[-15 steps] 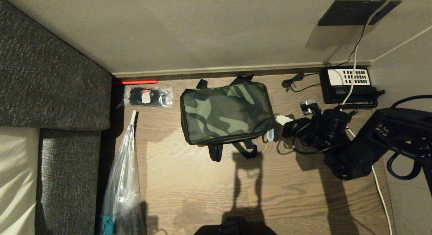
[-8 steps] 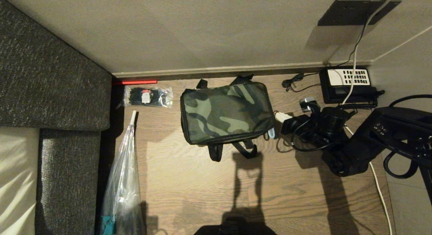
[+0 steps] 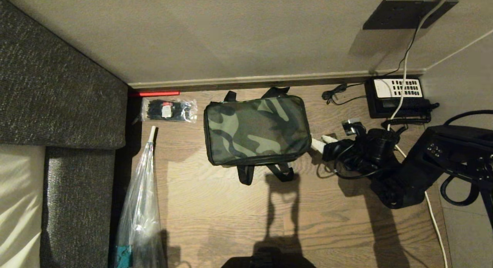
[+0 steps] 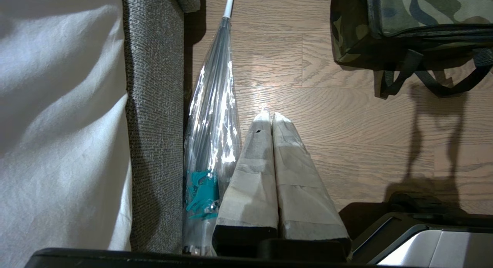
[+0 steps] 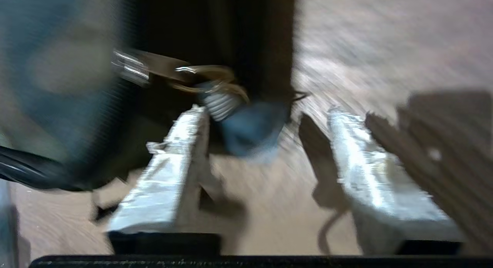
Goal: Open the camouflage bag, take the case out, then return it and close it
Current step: Open the top of the storage box
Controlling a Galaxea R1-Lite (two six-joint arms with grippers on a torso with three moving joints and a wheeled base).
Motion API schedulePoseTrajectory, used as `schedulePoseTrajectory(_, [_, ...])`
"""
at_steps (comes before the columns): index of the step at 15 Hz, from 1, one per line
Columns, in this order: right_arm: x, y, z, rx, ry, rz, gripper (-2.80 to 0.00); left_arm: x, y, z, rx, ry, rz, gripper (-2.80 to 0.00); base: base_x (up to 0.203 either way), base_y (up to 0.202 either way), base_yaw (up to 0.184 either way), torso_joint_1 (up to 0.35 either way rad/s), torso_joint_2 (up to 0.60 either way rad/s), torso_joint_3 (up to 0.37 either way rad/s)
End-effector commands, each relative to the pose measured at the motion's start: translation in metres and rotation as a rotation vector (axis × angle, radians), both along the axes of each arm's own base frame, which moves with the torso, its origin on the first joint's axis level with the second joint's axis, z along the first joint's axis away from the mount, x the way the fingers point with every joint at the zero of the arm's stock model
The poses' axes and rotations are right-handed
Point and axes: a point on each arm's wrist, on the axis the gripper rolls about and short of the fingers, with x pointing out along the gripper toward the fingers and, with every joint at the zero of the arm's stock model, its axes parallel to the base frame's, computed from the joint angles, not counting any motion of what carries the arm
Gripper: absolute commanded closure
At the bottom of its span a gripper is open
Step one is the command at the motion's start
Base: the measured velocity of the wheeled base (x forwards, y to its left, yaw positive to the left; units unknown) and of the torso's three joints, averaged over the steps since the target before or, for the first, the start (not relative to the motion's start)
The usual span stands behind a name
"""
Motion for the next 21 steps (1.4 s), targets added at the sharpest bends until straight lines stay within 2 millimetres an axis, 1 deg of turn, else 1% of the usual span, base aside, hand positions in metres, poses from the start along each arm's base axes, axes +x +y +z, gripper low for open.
schedulePoseTrajectory(1, [-0.008, -0.014, 0.001, 0.006, 0.039, -0.03, -2.8, 0.0, 0.0, 0.0, 0.0, -0.002, 0.0, 0.0, 0.0, 0.0, 0.0, 0.0, 0.0, 0.0])
schedulePoseTrajectory(3, [-0.012, -0.021, 0.004, 0.042, 0.103, -0.051, -2.8, 0.0, 0.0, 0.0, 0.0, -0.002, 0.0, 0.0, 0.0, 0.0, 0.0, 0.0, 0.0, 0.0])
schedulePoseTrajectory(5, [-0.013, -0.023, 0.011, 0.082, 0.162, -0.065, -2.8, 0.0, 0.0, 0.0, 0.0, -0.002, 0.0, 0.0, 0.0, 0.0, 0.0, 0.0, 0.0, 0.0])
schedulePoseTrajectory(7, [-0.019, -0.026, 0.016, 0.074, 0.196, -0.068, -2.8, 0.0, 0.0, 0.0, 0.0, -0.002, 0.0, 0.0, 0.0, 0.0, 0.0, 0.0, 0.0, 0.0])
schedulePoseTrajectory(9, [-0.025, -0.029, 0.016, -0.01, 0.201, -0.061, -2.8, 0.0, 0.0, 0.0, 0.0, -0.002, 0.0, 0.0, 0.0, 0.0, 0.0, 0.0, 0.0, 0.0])
schedulePoseTrajectory(10, [-0.026, -0.029, 0.017, -0.009, 0.218, -0.047, -2.8, 0.0, 0.0, 0.0, 0.0, -0.002, 0.0, 0.0, 0.0, 0.0, 0.0, 0.0, 0.0, 0.0])
schedulePoseTrajectory(11, [-0.026, -0.028, 0.017, 0.063, 0.267, -0.018, -2.8, 0.0, 0.0, 0.0, 0.0, -0.002, 0.0, 0.0, 0.0, 0.0, 0.0, 0.0, 0.0, 0.0])
schedulePoseTrajectory(12, [-0.026, -0.027, 0.019, 0.173, 0.335, 0.002, -2.8, 0.0, 0.0, 0.0, 0.0, -0.002, 0.0, 0.0, 0.0, 0.0, 0.0, 0.0, 0.0, 0.0])
schedulePoseTrajectory(13, [-0.024, -0.027, 0.02, 0.247, 0.394, -0.02, -2.8, 0.0, 0.0, 0.0, 0.0, -0.002, 0.0, 0.0, 0.0, 0.0, 0.0, 0.0, 0.0, 0.0])
schedulePoseTrajectory(15, [-0.012, -0.027, 0.029, 0.277, 0.41, -0.089, -2.8, 0.0, 0.0, 0.0, 0.0, -0.002, 0.0, 0.0, 0.0, 0.0, 0.0, 0.0, 0.0, 0.0])
schedulePoseTrajectory(18, [0.001, -0.026, 0.038, 0.477, 0.515, -0.149, -2.8, 0.0, 0.0, 0.0, 0.0, -0.002, 0.0, 0.0, 0.0, 0.0, 0.0, 0.0, 0.0, 0.0])
schedulePoseTrajectory(20, [0.009, -0.026, 0.045, 0.539, 0.585, -0.212, -2.8, 0.0, 0.0, 0.0, 0.0, -0.002, 0.0, 0.0, 0.0, 0.0, 0.0, 0.0, 0.0, 0.0])
schedulePoseTrajectory(21, [0.013, -0.025, 0.051, 0.6, 0.611, -0.24, -2.8, 0.0, 0.0, 0.0, 0.0, -0.002, 0.0, 0.0, 0.0, 0.0, 0.0, 0.0, 0.0, 0.0])
